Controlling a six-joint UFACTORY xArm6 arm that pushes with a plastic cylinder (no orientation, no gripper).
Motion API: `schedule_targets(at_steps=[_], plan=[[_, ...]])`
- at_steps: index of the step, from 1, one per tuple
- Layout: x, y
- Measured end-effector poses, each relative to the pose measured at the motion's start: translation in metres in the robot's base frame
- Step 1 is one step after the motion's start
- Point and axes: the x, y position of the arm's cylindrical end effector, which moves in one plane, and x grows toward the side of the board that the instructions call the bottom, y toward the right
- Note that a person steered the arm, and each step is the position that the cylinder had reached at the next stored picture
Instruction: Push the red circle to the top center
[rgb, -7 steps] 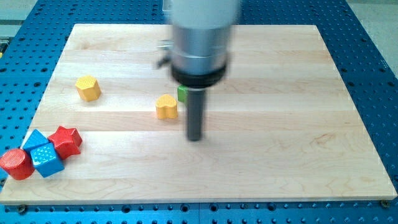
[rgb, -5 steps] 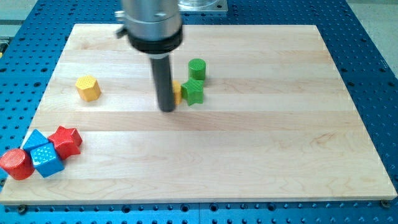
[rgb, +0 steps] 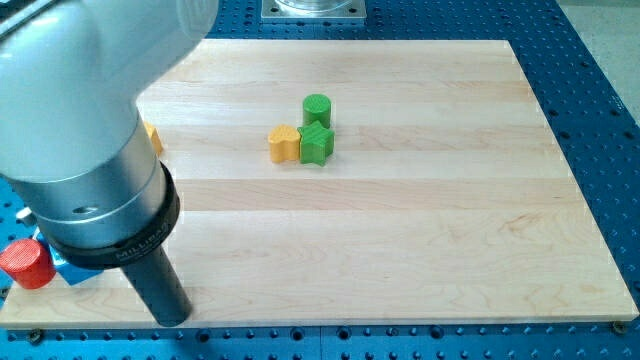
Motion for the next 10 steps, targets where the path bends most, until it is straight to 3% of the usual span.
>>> schedule_targets(at_steps=[1,2,3,5,7,9,10], plan=[[0.000,-0.043],[-0.005,-0.162],[-0.007,-0.162],[-0.056,-0.154],[-0.127,-0.039],[-0.185,-0.036],[-0.234,0.011]])
